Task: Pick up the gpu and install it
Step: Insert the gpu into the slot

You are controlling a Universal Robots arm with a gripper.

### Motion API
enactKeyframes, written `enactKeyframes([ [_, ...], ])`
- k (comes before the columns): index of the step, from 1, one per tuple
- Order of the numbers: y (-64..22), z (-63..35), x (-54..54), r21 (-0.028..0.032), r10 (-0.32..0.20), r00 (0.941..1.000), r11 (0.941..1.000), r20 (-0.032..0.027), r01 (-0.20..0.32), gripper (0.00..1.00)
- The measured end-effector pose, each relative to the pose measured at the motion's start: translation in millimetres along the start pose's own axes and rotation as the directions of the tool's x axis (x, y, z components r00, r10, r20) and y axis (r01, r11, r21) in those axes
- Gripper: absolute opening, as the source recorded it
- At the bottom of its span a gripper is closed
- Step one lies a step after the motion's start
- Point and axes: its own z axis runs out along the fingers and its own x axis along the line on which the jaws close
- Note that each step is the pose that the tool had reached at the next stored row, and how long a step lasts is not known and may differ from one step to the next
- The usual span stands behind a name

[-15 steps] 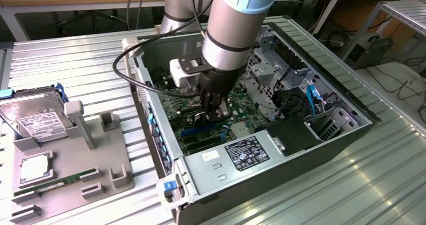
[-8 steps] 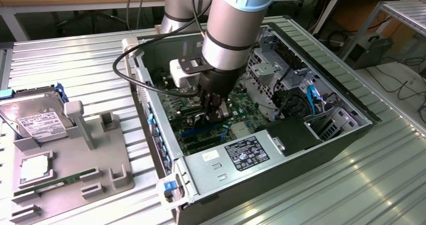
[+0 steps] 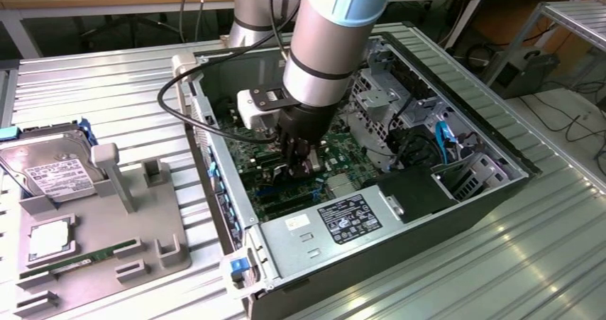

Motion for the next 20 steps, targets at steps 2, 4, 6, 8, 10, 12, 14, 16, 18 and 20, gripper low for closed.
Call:
enactKeyframes([
  [2, -0.1, 0.6, -0.1, 0.0006, 0.000, 1.0000, 1.0000, 0.0012, 0.000, 0.27],
  [4, -0.1, 0.2, 0.0, 0.0002, 0.000, 1.0000, 1.0000, 0.0005, 0.000, 0.34],
  [6, 0.0, -0.6, 0.0, -0.0001, 0.000, 1.0000, 1.0000, -0.0001, 0.000, 0.34],
  [8, 0.2, -5.0, -0.3, 0.0000, 0.000, 1.0000, 1.0000, 0.0000, 0.000, 0.34],
  [10, 0.8, -15.2, -1.0, 0.0001, 0.000, 1.0000, 1.0000, 0.0002, 0.000, 0.34],
  [12, 1.5, -26.4, -1.7, 0.0001, 0.000, 1.0000, 1.0000, 0.0002, 0.000, 0.34],
  [14, 2.0, -34.5, -2.1, 0.0000, 0.000, 1.0000, 1.0000, 0.0000, 0.000, 0.34],
  [16, 3.2, -37.0, -2.7, 0.0018, 0.000, 1.0000, 1.0000, 0.0005, 0.000, 0.33],
  [18, 6.4, -36.6, -3.8, 0.0064, 0.000, 1.0000, 1.0000, 0.0002, 0.000, 0.19],
  [20, 9.7, -34.2, -4.6, 0.0136, -0.001, 1.0000, 0.9999, 0.0004, 0.001, 0.11],
])
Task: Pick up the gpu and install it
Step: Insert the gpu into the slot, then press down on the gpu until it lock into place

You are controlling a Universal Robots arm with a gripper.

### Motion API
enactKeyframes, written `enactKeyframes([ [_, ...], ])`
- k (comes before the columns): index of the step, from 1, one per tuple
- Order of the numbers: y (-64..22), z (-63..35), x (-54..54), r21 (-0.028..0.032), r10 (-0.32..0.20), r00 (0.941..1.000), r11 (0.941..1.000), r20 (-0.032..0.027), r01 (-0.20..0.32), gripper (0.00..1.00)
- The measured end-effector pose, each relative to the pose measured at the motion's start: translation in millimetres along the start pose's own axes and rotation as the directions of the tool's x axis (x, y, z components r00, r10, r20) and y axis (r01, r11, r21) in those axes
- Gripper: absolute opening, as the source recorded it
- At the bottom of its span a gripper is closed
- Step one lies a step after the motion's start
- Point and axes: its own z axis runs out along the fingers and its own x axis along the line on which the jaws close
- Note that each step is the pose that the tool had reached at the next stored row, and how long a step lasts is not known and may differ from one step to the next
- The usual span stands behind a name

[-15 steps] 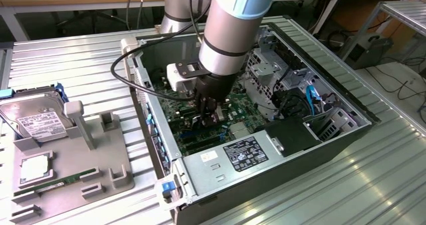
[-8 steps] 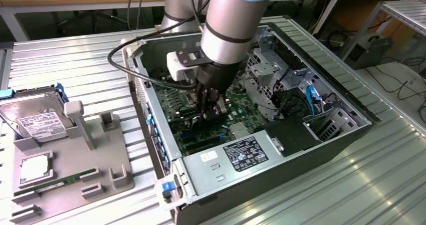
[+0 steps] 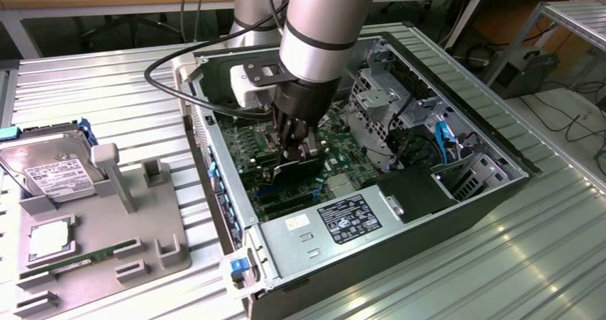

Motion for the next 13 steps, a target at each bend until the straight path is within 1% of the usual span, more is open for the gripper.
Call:
enactKeyframes([
  [2, 1.0, 2.3, -0.4, 0.0041, 0.000, 1.0000, 1.0000, -0.0001, 0.000, 0.11],
  [4, 1.3, 6.4, -0.8, 0.0069, 0.000, 1.0000, 1.0000, -0.0002, 0.000, 0.11],
  [8, 1.0, 12.2, -1.8, 0.0086, 0.000, 1.0000, 1.0000, -0.0001, 0.000, 0.11],
  [13, 0.7, 16.5, -4.3, 0.0089, -0.001, 1.0000, 1.0000, -0.0002, 0.001, 0.11],
])
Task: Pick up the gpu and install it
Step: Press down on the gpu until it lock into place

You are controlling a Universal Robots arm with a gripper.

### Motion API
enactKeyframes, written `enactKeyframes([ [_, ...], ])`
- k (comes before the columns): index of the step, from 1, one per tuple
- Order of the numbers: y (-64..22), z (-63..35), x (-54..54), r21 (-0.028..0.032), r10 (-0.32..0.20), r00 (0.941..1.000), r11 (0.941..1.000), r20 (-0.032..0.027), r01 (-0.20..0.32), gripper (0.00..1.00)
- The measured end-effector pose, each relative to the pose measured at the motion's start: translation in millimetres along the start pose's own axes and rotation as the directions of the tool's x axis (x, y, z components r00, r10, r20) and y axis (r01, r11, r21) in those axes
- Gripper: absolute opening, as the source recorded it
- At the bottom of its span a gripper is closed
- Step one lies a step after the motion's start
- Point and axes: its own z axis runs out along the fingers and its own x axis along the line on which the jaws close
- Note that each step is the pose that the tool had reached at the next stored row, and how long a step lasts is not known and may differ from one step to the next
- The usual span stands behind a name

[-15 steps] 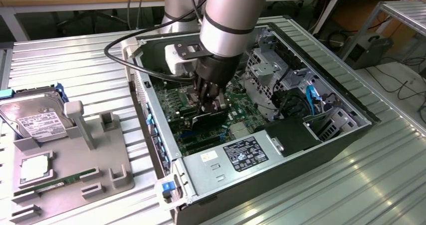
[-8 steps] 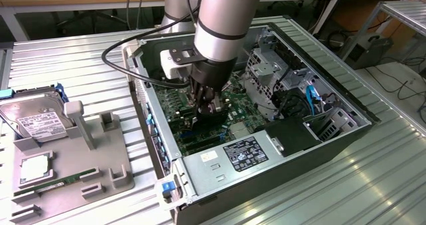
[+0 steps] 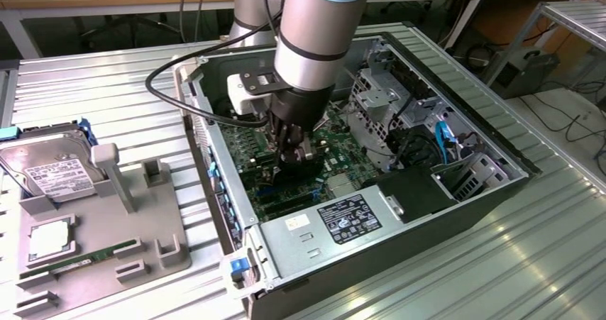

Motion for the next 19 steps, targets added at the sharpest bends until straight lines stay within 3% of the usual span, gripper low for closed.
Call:
enactKeyframes([
  [19, 11.7, 2.1, 0.1, -0.0002, 0.000, 1.0000, 1.0000, -0.0003, 0.000, 0.11],
])
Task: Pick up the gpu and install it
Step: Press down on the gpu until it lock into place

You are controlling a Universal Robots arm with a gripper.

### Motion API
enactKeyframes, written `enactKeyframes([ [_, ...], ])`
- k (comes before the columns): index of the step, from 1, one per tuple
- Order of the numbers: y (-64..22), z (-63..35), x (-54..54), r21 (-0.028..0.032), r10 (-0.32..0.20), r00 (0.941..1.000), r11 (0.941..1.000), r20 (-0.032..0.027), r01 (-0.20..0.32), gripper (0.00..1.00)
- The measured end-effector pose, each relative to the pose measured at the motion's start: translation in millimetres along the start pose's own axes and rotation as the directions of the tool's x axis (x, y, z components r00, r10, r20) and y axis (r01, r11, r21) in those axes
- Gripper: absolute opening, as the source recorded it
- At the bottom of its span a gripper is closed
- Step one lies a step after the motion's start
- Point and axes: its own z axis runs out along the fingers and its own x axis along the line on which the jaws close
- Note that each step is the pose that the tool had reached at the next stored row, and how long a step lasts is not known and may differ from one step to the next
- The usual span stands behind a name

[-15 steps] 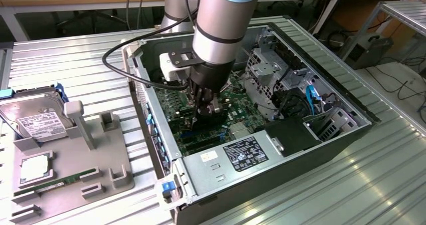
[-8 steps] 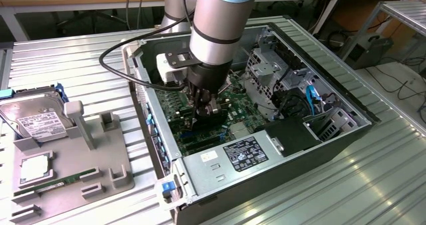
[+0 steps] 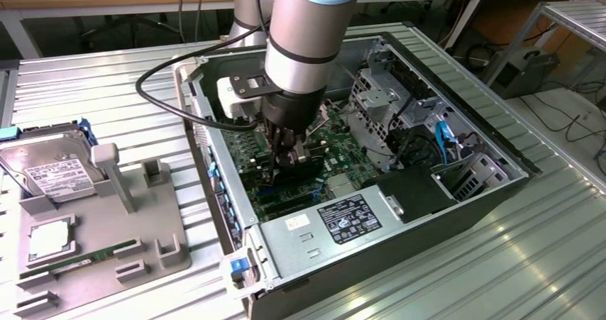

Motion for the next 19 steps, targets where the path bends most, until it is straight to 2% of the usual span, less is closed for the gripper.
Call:
enactKeyframes([
  [4, 1.1, 0.1, 0.0, 0.0002, 0.000, 1.0000, 1.0000, 0.0005, 0.000, 0.11],
  [5, 1.2, -2.4, -0.3, 0.0008, 0.000, 1.0000, 1.0000, 0.0017, 0.000, 0.11],
  [9, 1.7, -22.5, -1.3, 0.0002, 0.000, 1.0000, 1.0000, 0.0004, 0.000, 0.11],
  [12, 2.1, -32.0, -1.8, 0.0002, 0.000, 1.0000, 1.0000, 0.0003, 0.000, 0.11],
  [19, 2.1, -32.6, -1.8, 0.0001, 0.000, 1.0000, 1.0000, 0.0003, 0.000, 0.11],
])
